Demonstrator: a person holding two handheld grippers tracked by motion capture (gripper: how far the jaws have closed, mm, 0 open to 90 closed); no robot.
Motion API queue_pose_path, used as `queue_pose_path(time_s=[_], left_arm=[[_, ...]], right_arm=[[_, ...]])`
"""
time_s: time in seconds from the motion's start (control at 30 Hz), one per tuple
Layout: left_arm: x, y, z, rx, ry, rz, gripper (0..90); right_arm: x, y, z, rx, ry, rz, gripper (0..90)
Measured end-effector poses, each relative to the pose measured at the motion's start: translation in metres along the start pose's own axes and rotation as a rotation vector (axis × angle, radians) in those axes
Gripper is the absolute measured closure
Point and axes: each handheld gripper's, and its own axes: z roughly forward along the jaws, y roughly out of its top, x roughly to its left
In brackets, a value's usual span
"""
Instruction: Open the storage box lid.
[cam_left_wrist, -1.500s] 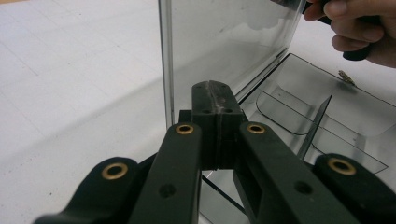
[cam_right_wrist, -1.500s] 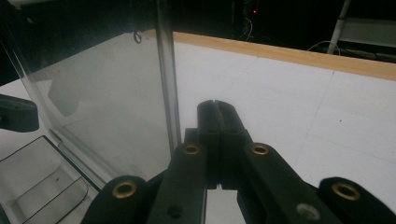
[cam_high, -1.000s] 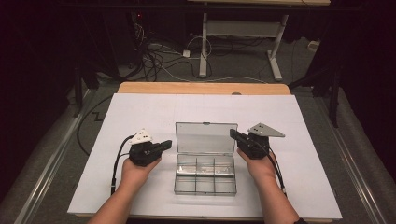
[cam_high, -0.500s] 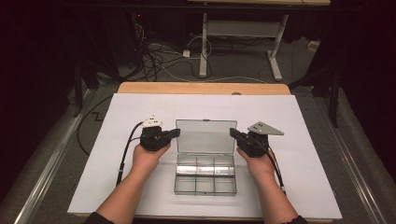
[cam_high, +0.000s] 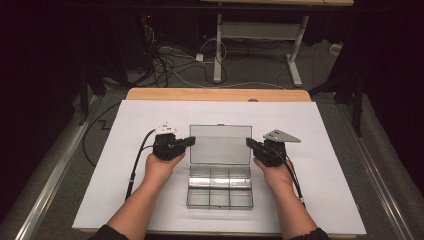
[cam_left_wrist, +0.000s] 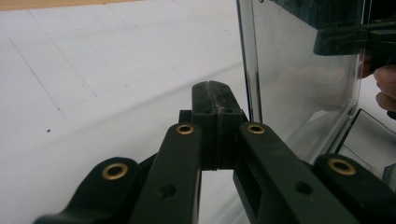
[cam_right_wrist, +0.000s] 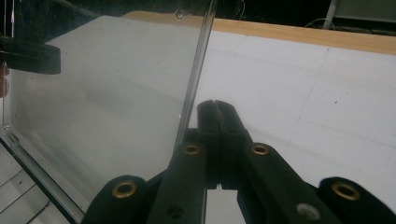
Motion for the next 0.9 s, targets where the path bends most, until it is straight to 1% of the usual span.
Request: queue_pose_path(time_s=[0.07, 0.13, 0.17, 0.33, 0.47, 0.5, 0.7, 0.77, 0.83, 0.9], left_arm=[[0.001, 0.000, 0.001, 0.002, 0.002, -0.001, 87.7], [0.001, -0.001, 0.002, 0.003, 0.004, -0.009, 87.7], [0.002, -0.001, 0.003, 0.003, 0.005, -0.011, 87.7], [0.004, -0.003, 0.007, 0.022, 0.015, -0.017, 87.7], [0.006, -0.006, 0.011, 0.043, 0.026, -0.031, 87.7], [0.007, -0.006, 0.012, 0.046, 0.027, -0.035, 87.7], [0.010, -0.009, 0.018, 0.096, 0.049, -0.057, 87.7], [0.010, -0.010, 0.019, 0.109, 0.053, -0.056, 87.7], [0.011, -0.010, 0.019, 0.121, 0.053, -0.049, 87.7], [0.012, -0.011, 0.019, 0.135, 0.063, -0.048, 87.7]], right_arm=[[-0.001, 0.000, 0.001, 0.002, 0.007, 0.012, 90.0], [-0.002, 0.000, 0.002, 0.009, 0.002, 0.005, 90.0], [-0.001, 0.000, 0.003, 0.015, 0.000, 0.011, 90.0], [-0.002, 0.000, 0.006, 0.037, -0.013, 0.004, 90.0], [-0.004, -0.001, 0.011, 0.069, -0.024, -0.002, 90.0], [-0.004, -0.002, 0.012, 0.081, -0.028, 0.004, 90.0], [-0.006, -0.003, 0.020, 0.139, -0.047, 0.002, 90.0], [-0.006, -0.003, 0.022, 0.153, -0.054, 0.003, 90.0], [-0.007, -0.003, 0.025, 0.163, -0.054, -0.002, 90.0], [-0.007, -0.004, 0.027, 0.181, -0.053, -0.003, 90.0]])
